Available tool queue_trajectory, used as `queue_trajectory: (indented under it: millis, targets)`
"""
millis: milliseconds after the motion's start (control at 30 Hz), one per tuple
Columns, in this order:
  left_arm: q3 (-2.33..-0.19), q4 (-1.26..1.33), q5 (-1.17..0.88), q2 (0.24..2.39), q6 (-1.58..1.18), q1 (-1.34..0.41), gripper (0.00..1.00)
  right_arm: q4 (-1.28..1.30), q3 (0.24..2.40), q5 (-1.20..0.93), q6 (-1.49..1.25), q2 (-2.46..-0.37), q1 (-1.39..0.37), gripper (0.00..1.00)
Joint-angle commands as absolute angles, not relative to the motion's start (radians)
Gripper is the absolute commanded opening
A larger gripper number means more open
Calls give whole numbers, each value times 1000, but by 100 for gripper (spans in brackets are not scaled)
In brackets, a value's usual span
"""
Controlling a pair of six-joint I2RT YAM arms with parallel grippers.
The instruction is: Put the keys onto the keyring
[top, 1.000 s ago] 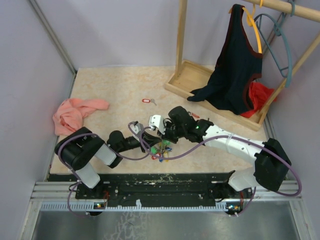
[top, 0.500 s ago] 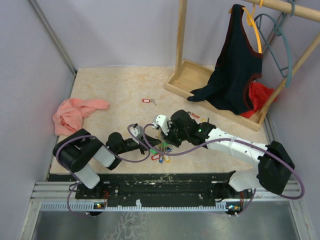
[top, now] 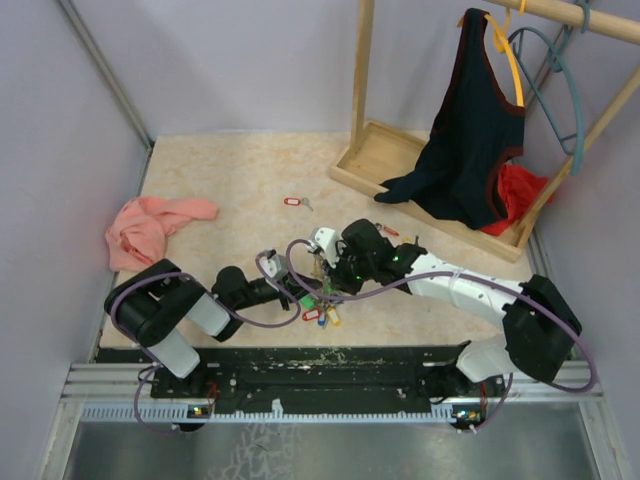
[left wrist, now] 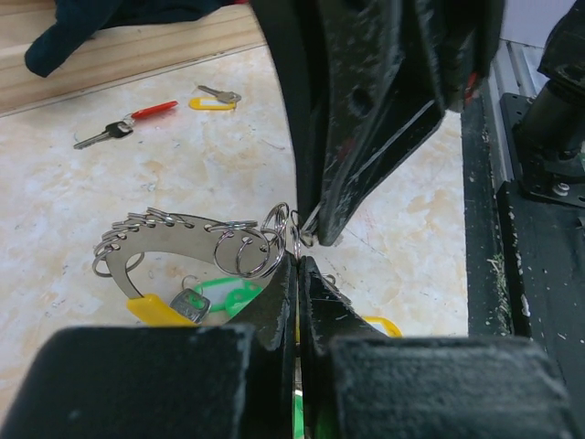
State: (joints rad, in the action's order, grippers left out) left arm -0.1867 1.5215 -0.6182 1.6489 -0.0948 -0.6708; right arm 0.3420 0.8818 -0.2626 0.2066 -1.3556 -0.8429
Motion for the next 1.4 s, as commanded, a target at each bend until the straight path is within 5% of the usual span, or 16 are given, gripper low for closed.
queue_trajectory:
  millis: [0, 600, 867, 1367]
  targets:
    - [-178, 1790, -619, 1626, -75, -680, 0, 314, 899, -299, 183, -1393, -818, 0]
    - [-170, 1790, -614, 1618, -55, -689, 0, 321, 902, -282, 185, -1455, -796, 0]
    - [-163, 1791, -614, 1631, -34, -689, 0, 224, 795, -292, 184, -1235, -796, 26]
    - [-155, 1790, -671, 1617, -25, -683, 0, -107, 619, -342, 342, -1198, -776, 29]
